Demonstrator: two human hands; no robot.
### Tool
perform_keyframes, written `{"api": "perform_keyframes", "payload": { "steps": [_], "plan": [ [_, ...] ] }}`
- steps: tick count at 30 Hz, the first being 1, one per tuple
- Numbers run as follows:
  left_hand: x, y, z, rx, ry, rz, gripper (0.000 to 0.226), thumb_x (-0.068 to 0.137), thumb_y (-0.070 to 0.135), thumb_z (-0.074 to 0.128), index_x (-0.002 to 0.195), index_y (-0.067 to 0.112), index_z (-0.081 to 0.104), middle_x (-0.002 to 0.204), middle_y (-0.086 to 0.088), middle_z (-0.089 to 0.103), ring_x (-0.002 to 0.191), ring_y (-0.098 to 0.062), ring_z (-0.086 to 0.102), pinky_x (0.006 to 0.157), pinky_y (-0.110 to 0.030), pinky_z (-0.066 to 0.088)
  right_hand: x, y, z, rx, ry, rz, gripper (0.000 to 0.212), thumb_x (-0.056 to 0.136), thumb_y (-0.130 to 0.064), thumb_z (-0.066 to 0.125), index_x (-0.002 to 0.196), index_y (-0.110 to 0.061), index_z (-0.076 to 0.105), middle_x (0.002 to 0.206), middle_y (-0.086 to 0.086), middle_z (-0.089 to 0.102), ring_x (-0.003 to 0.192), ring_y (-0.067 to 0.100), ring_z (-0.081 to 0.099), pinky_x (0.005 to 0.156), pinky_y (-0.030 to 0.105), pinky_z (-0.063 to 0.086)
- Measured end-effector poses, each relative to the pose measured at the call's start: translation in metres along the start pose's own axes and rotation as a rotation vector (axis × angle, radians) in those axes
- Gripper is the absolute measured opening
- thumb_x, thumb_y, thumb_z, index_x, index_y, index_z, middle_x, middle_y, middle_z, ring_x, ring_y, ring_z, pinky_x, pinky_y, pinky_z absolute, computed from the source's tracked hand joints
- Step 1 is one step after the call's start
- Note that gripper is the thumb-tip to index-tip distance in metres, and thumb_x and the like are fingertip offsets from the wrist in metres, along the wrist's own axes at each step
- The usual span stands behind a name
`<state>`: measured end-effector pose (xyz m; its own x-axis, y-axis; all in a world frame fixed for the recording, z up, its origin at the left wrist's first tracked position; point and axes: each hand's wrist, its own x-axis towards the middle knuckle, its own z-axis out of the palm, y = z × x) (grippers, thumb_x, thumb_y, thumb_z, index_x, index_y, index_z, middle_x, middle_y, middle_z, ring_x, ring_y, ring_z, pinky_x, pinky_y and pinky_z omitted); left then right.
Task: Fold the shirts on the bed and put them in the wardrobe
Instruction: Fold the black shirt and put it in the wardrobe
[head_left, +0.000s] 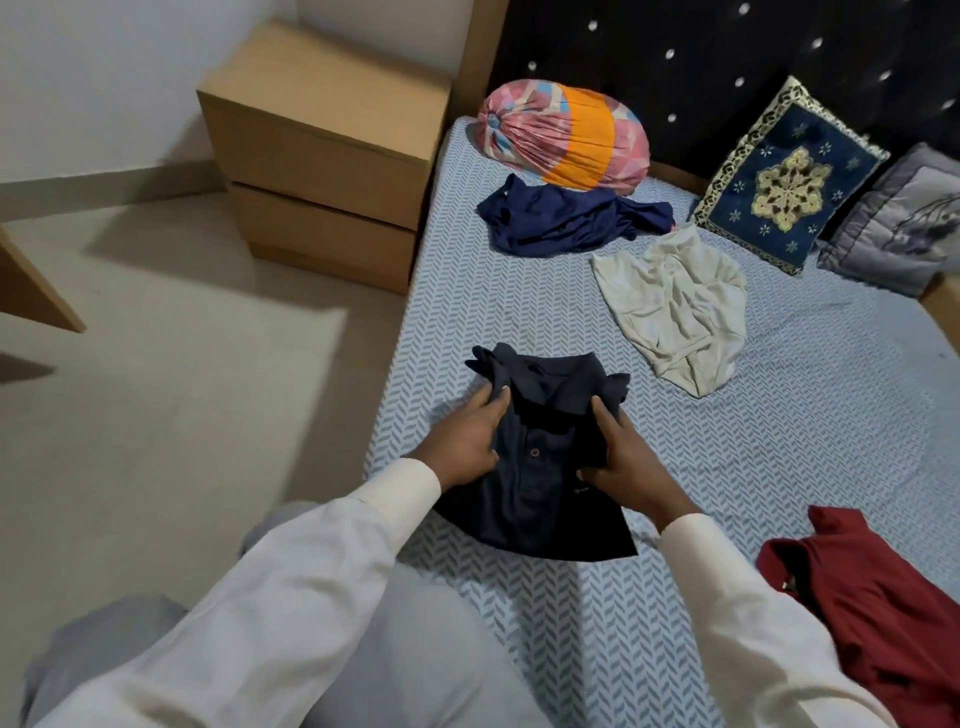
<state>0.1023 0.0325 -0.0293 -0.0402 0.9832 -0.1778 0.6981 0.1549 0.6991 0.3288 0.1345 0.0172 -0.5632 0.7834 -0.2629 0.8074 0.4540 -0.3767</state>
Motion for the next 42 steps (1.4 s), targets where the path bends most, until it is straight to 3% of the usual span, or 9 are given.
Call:
{"api": "perform_keyframes", "payload": {
  "steps": [2, 7, 12, 16, 21, 27, 32, 37, 42],
  "plan": [
    [-0.005, -0.01, -0.029, -0.016, 0.014, 0.024, 0.095, 0.089, 0.01, 0.063, 0.159, 0.025, 0.001, 0.166, 0.0, -0.01, 0.151, -0.02, 0.016, 0.11, -0.032, 0.039, 0.005, -0.027, -0.005, -0.019, 0.053, -0.02, 0.107, 0.078, -0.004, 0.079, 0.16, -0.011, 0.011, 0.165, 0.013, 0.013, 0.15, 0.028, 0.023, 0.108, 0.025, 0.03],
    [-0.048, -0.03, -0.116, -0.028, 0.071, 0.002, 0.092, 0.087, 0.009, 0.06, 0.159, 0.025, 0.005, 0.166, -0.002, -0.007, 0.15, -0.021, 0.019, 0.113, -0.034, 0.036, 0.013, -0.116, -0.014, -0.011, 0.115, -0.06, 0.105, 0.076, 0.0, 0.079, 0.159, -0.008, 0.015, 0.165, 0.014, 0.011, 0.152, 0.027, 0.018, 0.107, 0.017, 0.022],
    [-0.12, -0.02, -0.215, 0.025, 0.103, -0.084, 0.088, 0.09, 0.011, 0.059, 0.159, 0.025, 0.008, 0.166, -0.001, -0.005, 0.148, -0.023, 0.026, 0.106, -0.035, 0.043, 0.003, -0.218, -0.045, 0.049, 0.072, -0.104, 0.107, 0.077, -0.003, 0.078, 0.16, -0.015, 0.012, 0.166, 0.01, 0.01, 0.154, 0.025, 0.012, 0.118, 0.033, 0.028],
    [-0.171, 0.011, -0.294, 0.034, 0.115, -0.17, 0.087, 0.089, 0.012, 0.06, 0.159, 0.025, 0.009, 0.166, -0.001, -0.002, 0.149, -0.023, 0.024, 0.108, -0.036, 0.042, -0.014, -0.298, -0.086, 0.066, -0.014, -0.128, 0.106, 0.081, -0.004, 0.074, 0.16, -0.019, 0.007, 0.167, 0.008, 0.004, 0.155, 0.024, 0.006, 0.113, 0.036, 0.033],
    [-0.228, 0.061, -0.382, 0.063, 0.133, -0.283, 0.088, 0.088, 0.013, 0.063, 0.159, 0.025, 0.012, 0.166, 0.0, 0.001, 0.144, -0.025, 0.033, 0.105, -0.037, 0.044, -0.042, -0.382, -0.15, 0.092, -0.107, -0.145, 0.106, 0.081, -0.005, 0.072, 0.161, -0.021, 0.004, 0.168, 0.009, 0.001, 0.154, 0.027, 0.01, 0.111, 0.037, 0.036],
    [-0.28, 0.084, -0.449, 0.09, 0.191, -0.379, 0.089, 0.089, 0.015, 0.064, 0.159, 0.027, 0.011, 0.166, 0.0, 0.001, 0.143, -0.027, 0.036, 0.102, -0.036, 0.046, -0.062, -0.458, -0.196, 0.132, -0.138, -0.197, 0.1, 0.087, -0.008, 0.069, 0.161, -0.025, 0.004, 0.168, 0.005, -0.001, 0.147, 0.032, 0.03, 0.1, 0.041, 0.047],
    [-0.31, 0.068, -0.483, 0.045, 0.359, -0.444, 0.086, 0.091, 0.015, 0.063, 0.159, 0.027, 0.011, 0.166, 0.002, -0.002, 0.144, -0.024, 0.034, 0.102, -0.034, 0.045, -0.05, -0.513, -0.198, 0.128, -0.093, -0.321, 0.099, 0.091, -0.011, 0.067, 0.161, -0.029, 0.0, 0.169, 0.001, -0.005, 0.149, 0.026, 0.025, 0.089, 0.033, 0.05],
    [-0.346, 0.034, -0.527, 0.032, 0.539, -0.461, 0.083, 0.093, 0.015, 0.061, 0.159, 0.024, 0.011, 0.166, 0.006, -0.005, 0.141, -0.022, 0.038, 0.096, -0.03, 0.045, -0.023, -0.594, -0.194, 0.148, -0.044, -0.499, 0.098, 0.089, -0.007, 0.068, 0.161, -0.029, 0.006, 0.169, 0.0, 0.0, 0.147, 0.017, 0.017, 0.102, 0.034, 0.044],
    [-0.396, -0.015, -0.589, 0.04, 0.691, -0.541, 0.082, 0.094, 0.018, 0.06, 0.159, 0.023, 0.009, 0.166, 0.006, -0.006, 0.146, -0.02, 0.027, 0.101, -0.029, 0.04, 0.017, -0.696, -0.179, 0.164, -0.103, -0.725, 0.098, 0.089, -0.009, 0.07, 0.161, -0.026, 0.007, 0.168, 0.0, 0.002, 0.151, 0.027, 0.022, 0.108, 0.033, 0.041]
  ]
}}
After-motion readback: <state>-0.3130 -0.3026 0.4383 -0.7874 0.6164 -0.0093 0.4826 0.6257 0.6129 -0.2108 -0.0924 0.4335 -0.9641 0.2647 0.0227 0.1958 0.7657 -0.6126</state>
